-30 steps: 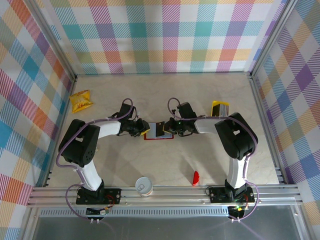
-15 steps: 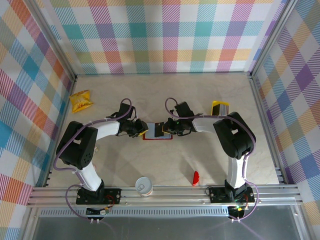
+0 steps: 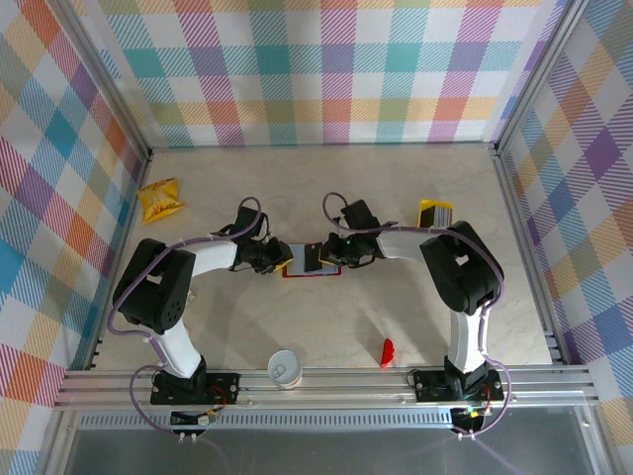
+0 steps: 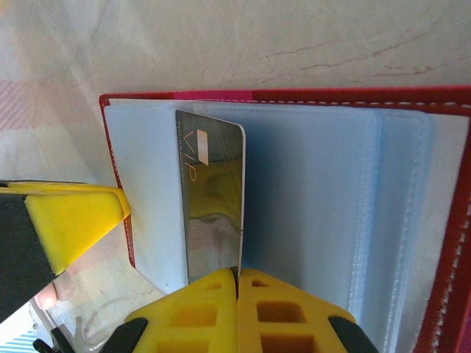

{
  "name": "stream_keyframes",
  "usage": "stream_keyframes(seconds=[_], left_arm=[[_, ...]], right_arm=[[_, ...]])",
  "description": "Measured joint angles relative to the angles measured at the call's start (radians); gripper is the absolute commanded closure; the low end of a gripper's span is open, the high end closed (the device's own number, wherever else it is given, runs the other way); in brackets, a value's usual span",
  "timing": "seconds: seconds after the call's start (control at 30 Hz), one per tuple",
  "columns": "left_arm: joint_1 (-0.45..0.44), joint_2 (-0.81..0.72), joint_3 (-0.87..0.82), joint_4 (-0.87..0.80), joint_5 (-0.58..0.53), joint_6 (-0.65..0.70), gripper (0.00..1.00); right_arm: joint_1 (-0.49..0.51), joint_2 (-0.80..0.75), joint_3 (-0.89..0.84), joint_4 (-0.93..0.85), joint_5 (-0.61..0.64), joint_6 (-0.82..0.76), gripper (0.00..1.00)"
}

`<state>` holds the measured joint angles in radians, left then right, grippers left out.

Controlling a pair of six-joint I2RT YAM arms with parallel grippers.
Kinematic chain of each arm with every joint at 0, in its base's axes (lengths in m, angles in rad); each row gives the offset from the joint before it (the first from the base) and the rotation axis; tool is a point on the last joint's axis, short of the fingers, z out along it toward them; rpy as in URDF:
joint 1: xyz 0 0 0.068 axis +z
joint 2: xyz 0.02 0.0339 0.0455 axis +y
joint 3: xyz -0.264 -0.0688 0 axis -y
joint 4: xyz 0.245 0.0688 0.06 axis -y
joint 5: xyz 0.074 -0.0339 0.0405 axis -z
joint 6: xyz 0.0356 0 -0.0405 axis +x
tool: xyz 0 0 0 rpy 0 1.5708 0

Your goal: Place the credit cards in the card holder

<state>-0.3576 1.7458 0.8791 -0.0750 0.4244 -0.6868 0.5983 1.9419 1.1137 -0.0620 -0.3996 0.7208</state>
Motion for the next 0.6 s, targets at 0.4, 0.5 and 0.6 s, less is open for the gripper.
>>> stream_keyframes(seconds=[0.4,0.5,0.6], left_arm=[[0.0,0.0,-0.005,0.007,0.0,0.0,0.75],[0.0,0.0,-0.005,0.007,0.0,0.0,0.75],[0.0,0.0,-0.005,0.008,0.0,0.0,0.76]], right_arm=[[0.018,0.027,0.043,-0.056,-0.002,-0.005,1.0],[0.018,0.029,0.054,-0.073,-0.001,-0.008,1.0],[0.019,0.029,0.068,-0.091,-0.002,-0.012,0.91]])
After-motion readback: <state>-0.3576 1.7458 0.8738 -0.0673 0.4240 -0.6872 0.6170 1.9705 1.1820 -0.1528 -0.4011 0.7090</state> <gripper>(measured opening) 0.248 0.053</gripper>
